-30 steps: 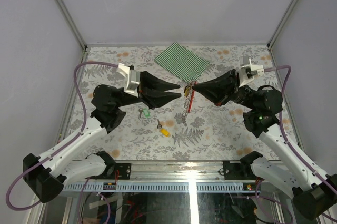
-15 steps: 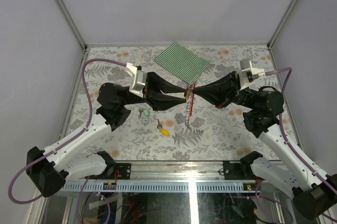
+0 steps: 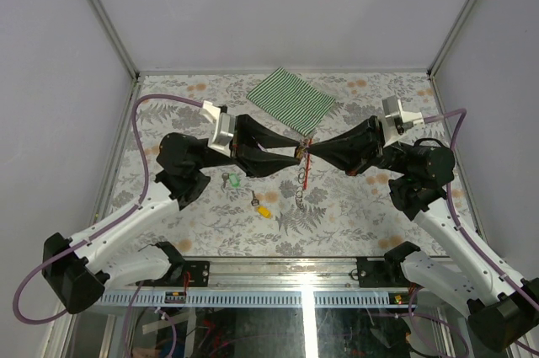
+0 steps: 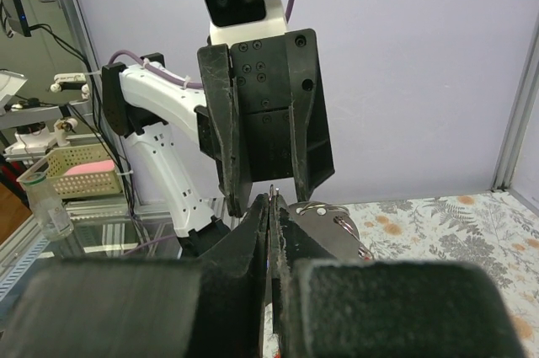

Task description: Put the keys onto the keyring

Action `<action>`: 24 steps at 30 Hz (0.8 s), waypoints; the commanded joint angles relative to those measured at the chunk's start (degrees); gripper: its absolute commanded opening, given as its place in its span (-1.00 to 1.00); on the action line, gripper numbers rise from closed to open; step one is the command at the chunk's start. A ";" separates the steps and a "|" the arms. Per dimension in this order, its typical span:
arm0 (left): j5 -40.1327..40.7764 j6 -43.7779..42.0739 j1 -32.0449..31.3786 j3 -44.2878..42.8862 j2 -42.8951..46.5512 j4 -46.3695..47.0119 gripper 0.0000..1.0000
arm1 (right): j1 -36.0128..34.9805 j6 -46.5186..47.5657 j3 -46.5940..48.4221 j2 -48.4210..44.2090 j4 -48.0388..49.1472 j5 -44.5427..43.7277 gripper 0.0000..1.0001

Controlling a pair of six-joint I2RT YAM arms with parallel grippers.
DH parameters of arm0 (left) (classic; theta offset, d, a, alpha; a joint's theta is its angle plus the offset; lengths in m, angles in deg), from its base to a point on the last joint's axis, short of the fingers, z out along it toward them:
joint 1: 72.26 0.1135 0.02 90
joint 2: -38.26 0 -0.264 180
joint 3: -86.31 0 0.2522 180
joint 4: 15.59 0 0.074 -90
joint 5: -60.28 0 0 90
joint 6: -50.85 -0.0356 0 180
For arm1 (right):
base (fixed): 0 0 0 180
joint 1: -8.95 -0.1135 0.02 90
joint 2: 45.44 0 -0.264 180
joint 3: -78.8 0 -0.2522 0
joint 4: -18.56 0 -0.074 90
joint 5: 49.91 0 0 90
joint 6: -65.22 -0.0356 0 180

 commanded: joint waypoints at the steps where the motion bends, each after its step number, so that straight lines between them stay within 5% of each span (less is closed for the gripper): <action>1: 0.21 -1.20 -0.71 -2.19 -1.27 2.72 -0.24 | 0.06 -0.50 1.26 -0.12 5.16 1.10 -1.00; 17: -0.82 -1.55 -1.26 -2.96 -2.40 2.60 -0.55 | 0.12 -0.79 1.19 0.35 5.50 1.50 -1.00; 24: -2.99 -2.35 -1.34 -3.77 -2.22 -0.24 -0.99 | 0.07 0.58 1.21 -0.36 3.30 1.03 -1.00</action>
